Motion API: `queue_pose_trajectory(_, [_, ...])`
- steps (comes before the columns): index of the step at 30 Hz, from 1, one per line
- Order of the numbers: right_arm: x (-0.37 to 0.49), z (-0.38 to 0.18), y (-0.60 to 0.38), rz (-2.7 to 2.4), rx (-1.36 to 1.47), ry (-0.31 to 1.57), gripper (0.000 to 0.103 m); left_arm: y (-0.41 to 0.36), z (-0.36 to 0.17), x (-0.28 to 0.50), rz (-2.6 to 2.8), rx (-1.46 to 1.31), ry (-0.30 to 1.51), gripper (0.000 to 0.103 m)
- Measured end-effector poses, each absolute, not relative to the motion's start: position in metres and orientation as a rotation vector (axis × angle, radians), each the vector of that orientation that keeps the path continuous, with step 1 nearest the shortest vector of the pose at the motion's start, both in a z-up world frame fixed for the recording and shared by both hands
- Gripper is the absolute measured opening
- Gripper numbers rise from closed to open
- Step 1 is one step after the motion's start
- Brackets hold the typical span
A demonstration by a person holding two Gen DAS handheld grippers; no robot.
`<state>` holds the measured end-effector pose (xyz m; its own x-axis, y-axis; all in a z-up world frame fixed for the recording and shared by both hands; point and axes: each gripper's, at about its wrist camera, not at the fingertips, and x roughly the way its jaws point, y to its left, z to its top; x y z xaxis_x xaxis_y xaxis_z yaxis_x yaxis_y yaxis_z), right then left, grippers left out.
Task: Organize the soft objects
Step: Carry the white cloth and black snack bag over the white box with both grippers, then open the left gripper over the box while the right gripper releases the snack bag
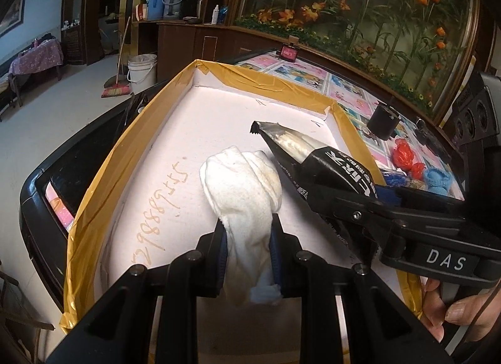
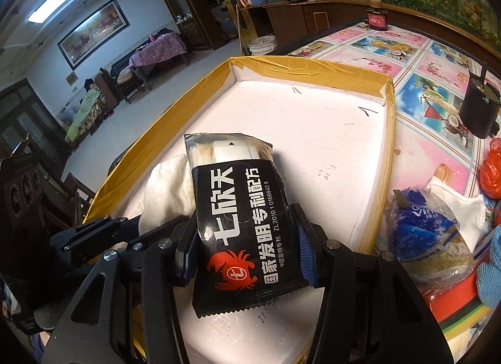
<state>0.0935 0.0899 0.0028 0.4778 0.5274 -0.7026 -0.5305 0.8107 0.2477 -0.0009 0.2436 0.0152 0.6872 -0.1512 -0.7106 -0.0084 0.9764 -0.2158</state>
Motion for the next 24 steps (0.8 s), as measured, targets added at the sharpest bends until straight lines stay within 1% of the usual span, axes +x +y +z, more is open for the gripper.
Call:
queue_pose_trajectory(1, [0.092,0.003,0.089,0.639,-0.011,0.852,0.053,0.244,0.015,-0.001,-0.083,-0.205,0.812,0.024])
queue_pose_trajectory(9, [0.083,-0.001,0.094,0.631,-0.091,0.811,0.054,0.247,0.015,0.001,-0.124,-0.163,0.815,0.038])
queue_pose_trajectory(15, [0.082,-0.001,0.091,0.651,-0.081,0.796,0.054,0.248,0.016,0.004,-0.137,-0.15,0.822,0.039])
queue_pose_trajectory(18, [0.081,0.0,0.089,0.646,-0.064,0.793,0.057,0.249,0.017,0.004,-0.152,-0.148,0.831,0.04])
queue_pose_trajectory(21, [0.079,0.002,0.089,0.645,-0.06,0.78,0.068,0.249,0.02,0.002,-0.143,-0.154,0.832,0.042])
queue_pose_trajectory(23, [0.077,0.005,0.087,0.632,-0.063,0.759,0.081,0.251,0.022,0.002,-0.131,-0.167,0.824,0.047])
queue_pose_trajectory(24, [0.077,0.007,0.086,0.63,-0.064,0.751,0.082,0.251,0.023,0.002,-0.125,-0.179,0.822,0.051])
